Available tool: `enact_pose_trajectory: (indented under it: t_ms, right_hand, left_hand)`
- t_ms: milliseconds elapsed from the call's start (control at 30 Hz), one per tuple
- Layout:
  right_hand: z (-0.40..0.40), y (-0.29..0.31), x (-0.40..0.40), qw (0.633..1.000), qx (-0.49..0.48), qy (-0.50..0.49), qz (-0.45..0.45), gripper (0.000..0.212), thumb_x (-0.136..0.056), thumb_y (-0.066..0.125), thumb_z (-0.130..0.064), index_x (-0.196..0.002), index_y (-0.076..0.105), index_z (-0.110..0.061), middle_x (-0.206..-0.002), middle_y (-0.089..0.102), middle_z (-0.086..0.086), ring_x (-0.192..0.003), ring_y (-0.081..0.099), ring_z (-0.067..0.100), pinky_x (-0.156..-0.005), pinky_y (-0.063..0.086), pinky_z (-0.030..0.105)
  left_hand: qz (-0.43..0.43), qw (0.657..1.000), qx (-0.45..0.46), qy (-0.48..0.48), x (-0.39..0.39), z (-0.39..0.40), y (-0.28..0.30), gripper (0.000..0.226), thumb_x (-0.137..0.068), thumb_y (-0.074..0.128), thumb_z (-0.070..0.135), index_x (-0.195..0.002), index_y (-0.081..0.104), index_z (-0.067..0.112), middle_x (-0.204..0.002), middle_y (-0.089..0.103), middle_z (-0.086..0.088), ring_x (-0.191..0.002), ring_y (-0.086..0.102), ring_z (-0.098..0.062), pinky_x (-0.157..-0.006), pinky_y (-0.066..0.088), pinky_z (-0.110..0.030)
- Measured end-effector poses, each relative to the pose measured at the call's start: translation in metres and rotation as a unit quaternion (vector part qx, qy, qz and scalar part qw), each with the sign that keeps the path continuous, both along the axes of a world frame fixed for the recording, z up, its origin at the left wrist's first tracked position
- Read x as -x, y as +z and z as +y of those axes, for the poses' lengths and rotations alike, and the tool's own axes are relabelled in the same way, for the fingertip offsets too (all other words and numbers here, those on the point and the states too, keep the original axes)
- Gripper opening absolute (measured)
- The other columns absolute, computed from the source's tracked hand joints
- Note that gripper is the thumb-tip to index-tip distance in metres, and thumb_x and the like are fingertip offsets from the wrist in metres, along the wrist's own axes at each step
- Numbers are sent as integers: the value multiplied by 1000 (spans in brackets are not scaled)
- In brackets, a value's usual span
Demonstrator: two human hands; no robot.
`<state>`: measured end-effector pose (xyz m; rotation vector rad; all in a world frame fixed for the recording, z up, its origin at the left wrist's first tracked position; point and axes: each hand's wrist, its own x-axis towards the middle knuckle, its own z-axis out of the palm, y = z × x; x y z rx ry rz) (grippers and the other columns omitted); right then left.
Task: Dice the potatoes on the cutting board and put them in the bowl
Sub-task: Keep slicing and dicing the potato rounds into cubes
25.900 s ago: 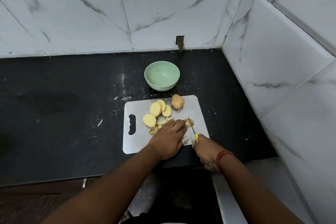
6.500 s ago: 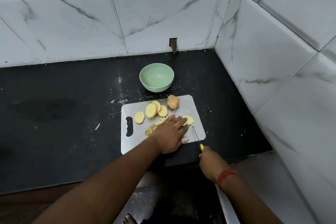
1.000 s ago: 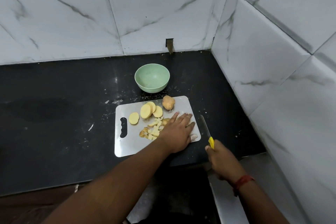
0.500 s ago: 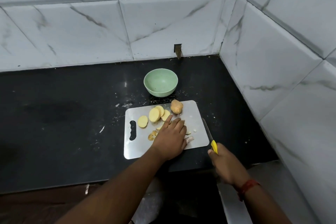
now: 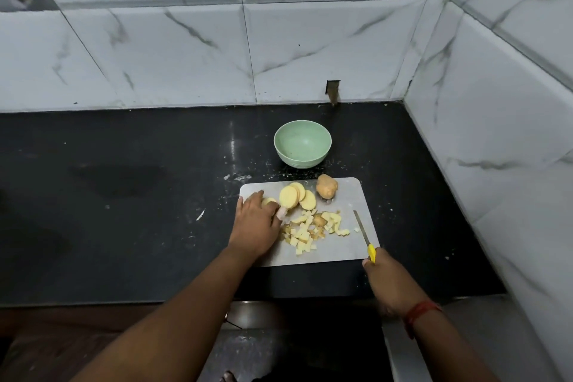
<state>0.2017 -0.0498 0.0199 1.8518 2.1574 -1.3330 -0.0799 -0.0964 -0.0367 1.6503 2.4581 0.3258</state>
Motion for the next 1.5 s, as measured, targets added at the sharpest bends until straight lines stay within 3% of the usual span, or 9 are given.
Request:
enact_pose_trajectory:
  t_ms: [133, 267, 433, 533, 667, 900, 1167, 1400, 1500]
  right_hand:
    - [-3, -12, 7, 993, -19, 63, -101, 16, -102, 37, -16, -113, 42, -7, -93, 52, 7, -86, 53, 25, -74, 41, 30]
    - [-8, -13, 16, 987, -41, 105, -119, 6, -101, 40, -16, -99, 36, -12, -76, 46, -2, -71, 51, 13, -62, 37, 28]
    - [-4, -17, 15, 986, -57, 81, -136, 7, -98, 40, -10, -100, 33, -13, -78, 48, 0, -71, 53, 15, -63, 39, 27]
    - [-6, -21, 16, 982, -57, 120, -136, 7, -99, 40, -13, -99, 33, -14, -77, 48, -1, -67, 50, 12, -52, 31, 22]
    - [2, -18, 17, 989, -62, 70, -114, 8, -98, 37, -11, -106, 37, -11, -85, 52, 5, -78, 56, 19, -66, 41, 30]
    - [19, -18, 30, 977, -56, 136, -152, 33, -95, 39, -8, -127, 37, -4, -93, 58, 13, -77, 53, 26, -56, 36, 29]
    - [9, -15, 5, 987, -48, 31, -150, 29, -94, 38, -6, -123, 39, -4, -111, 61, 20, -100, 62, 32, -80, 47, 33]
    - [-14, -20, 13, 990, -55, 80, -102, 6, -99, 37, -11, -104, 36, -14, -89, 52, 3, -77, 54, 18, -68, 41, 29]
    - [-9, -13, 18, 989, -92, 85, -72, 6, -101, 38, -16, -106, 38, -12, -86, 55, 6, -73, 55, 22, -64, 41, 30]
  left_hand:
    - [-20, 1000, -4, 11, -5, 4, -1, 40, -105, 40, 43, -131, 66, 26, -152, 44, -12, -142, 37, -26, -126, 7, -50]
    - [-30, 999, -40, 15, -7, 4, 0, 38, -104, 47, 40, -116, 77, 21, -142, 45, -10, -131, 44, -27, -125, 13, -46]
    - [-74, 994, -76, 24, -5, 0, 0, 29, -96, 52, 25, -94, 75, 7, -133, 45, -4, -112, 54, -25, -100, 45, -36]
    - [-105, 988, -98, 50, -8, -3, 7, 30, -98, 54, 23, -112, 74, 5, -138, 44, -1, -111, 56, -18, -91, 41, -23]
    - [-144, 976, -144, 81, -13, -2, 19, 40, -102, 55, 31, -131, 66, 6, -138, 42, 3, -114, 56, -16, -95, 42, -24]
    - [-176, 970, -165, 27, -31, 9, 29, 39, -103, 55, 33, -133, 65, 11, -141, 41, 8, -109, 57, -10, -96, 49, -29]
    - [-167, 972, -162, -28, -51, 18, 26, 39, -100, 57, 22, -136, 63, 8, -142, 39, 6, -102, 59, -14, -94, 46, -24]
    - [-209, 962, -174, -12, -65, 24, 22, 39, -100, 56, 16, -137, 62, 8, -143, 38, 4, -120, 52, -13, -101, 41, -22]
    - [-238, 955, -178, 22, -60, 23, 20, 39, -99, 52, 12, -137, 62, 9, -139, 38, 4, -116, 54, -14, -104, 47, -31]
